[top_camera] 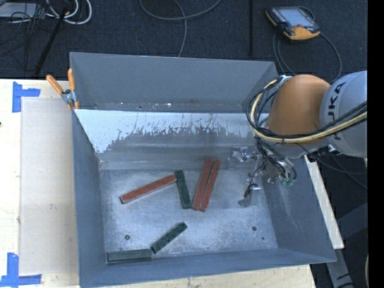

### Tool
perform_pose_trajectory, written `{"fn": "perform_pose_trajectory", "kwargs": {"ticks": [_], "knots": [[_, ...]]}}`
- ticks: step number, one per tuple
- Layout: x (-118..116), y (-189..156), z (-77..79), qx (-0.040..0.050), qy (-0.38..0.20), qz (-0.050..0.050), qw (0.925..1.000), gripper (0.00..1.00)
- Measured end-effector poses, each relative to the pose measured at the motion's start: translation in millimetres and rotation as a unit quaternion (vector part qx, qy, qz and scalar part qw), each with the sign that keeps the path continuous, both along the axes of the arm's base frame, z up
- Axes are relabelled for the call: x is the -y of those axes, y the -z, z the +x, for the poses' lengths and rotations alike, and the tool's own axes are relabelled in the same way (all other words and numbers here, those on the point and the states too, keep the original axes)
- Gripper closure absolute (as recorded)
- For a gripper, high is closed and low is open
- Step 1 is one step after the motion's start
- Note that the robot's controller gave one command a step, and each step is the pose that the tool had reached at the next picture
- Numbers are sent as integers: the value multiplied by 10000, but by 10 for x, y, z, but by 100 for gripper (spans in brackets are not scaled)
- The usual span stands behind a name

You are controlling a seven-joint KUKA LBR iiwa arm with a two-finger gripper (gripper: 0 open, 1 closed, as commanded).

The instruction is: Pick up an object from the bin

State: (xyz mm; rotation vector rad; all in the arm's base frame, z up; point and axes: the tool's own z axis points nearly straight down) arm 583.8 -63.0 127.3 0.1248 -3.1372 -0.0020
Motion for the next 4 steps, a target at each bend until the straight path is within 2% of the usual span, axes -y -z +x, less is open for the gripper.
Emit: {"fn": "perform_pose_trajectory", "kwargs": {"ticks": [1, 2, 3, 4], "knots": [[-284, 33, 24, 6, 1160, -3, 9933, 0], [-514, 90, 83, 12, -59, -8, 10000, 0], [-930, 562, 384, 35, -570, 1, 9984, 100], [-931, 562, 384, 35, -574, 1, 9983, 100]]}}
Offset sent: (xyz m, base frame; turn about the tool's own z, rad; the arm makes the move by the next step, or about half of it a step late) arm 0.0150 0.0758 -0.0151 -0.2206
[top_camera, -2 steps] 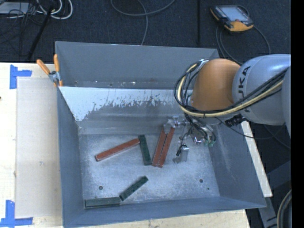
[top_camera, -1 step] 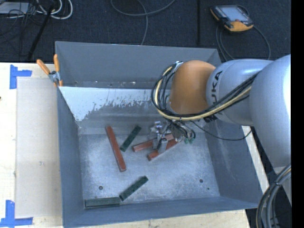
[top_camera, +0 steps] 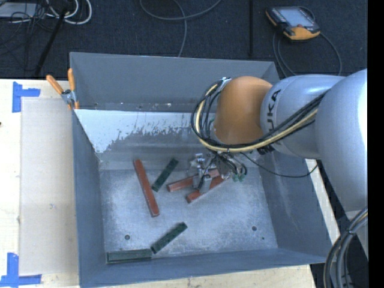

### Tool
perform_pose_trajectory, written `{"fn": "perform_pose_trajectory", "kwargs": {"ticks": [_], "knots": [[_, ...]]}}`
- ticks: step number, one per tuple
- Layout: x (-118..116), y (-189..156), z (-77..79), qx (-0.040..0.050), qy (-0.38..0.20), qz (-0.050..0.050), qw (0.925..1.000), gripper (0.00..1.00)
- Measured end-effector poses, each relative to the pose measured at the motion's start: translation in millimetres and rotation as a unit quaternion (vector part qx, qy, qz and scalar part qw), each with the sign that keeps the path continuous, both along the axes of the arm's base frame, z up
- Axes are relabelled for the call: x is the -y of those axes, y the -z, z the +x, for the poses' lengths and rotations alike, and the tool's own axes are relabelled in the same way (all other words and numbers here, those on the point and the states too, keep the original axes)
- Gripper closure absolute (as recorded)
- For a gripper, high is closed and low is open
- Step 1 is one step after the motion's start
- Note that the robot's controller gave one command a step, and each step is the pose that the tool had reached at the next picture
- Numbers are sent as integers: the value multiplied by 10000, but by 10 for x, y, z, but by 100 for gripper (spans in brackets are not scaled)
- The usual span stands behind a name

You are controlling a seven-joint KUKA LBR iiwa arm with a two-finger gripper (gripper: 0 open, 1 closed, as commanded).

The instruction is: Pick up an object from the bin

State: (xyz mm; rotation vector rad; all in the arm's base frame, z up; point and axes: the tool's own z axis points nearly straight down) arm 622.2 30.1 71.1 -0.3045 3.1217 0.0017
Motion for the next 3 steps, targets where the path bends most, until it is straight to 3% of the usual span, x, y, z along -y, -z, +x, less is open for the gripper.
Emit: {"fn": "perform_pose_trajectory", "kwargs": {"ticks": [1, 2, 3], "knots": [[-301, -1093, -315, -20, -280, -7, 9996, 100], [-303, -1093, -315, -20, -284, -6, 9996, 100], [43, -2546, -577, -21, -2169, -7, 9762, 100]]}}
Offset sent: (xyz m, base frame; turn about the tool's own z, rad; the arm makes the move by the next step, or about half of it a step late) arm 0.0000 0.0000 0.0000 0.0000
